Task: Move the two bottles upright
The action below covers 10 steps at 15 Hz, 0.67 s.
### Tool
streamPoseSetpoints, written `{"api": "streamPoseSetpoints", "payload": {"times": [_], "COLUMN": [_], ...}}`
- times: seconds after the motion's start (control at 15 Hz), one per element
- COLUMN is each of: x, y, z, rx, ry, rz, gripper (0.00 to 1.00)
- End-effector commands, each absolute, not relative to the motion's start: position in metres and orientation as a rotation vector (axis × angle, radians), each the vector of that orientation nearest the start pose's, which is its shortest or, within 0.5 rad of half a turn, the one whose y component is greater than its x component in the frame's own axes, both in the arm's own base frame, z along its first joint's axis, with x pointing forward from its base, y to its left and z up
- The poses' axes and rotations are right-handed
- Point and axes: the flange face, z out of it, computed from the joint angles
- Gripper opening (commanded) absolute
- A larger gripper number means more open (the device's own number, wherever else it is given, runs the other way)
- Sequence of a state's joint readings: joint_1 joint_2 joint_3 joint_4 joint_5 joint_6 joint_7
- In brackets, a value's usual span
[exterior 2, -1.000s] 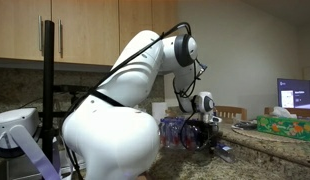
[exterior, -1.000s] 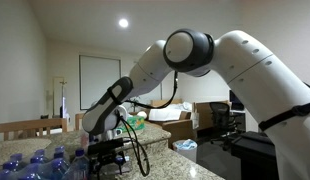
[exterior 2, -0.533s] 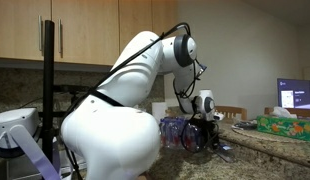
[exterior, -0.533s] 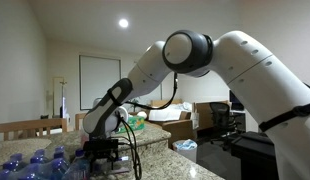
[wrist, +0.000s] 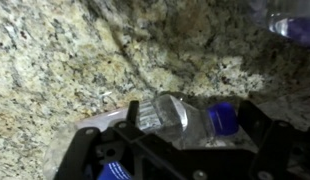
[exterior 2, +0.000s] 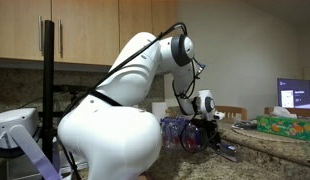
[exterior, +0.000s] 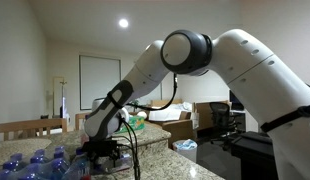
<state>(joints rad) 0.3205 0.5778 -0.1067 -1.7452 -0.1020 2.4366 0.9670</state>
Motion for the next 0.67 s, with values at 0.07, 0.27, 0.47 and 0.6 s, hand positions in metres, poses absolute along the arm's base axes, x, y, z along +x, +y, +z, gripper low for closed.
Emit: {"api": "streamPoseSetpoints", "payload": {"times": [0.07,0.27,0.47,0.6], "x": [0.654,0.646,0.632,0.621], "y": [0.132,0.123,0.111,0.100], "z": [0.255,0.251,0.246,0.244], "rx": [-2.994,-3.001,-3.036,-3.057], "ry": [1.159,1.186,1.200,1.227], "rz": [-0.315,-0.293,-0.282,-0.265], "gripper": [1.00,1.00,1.00,1.00]}}
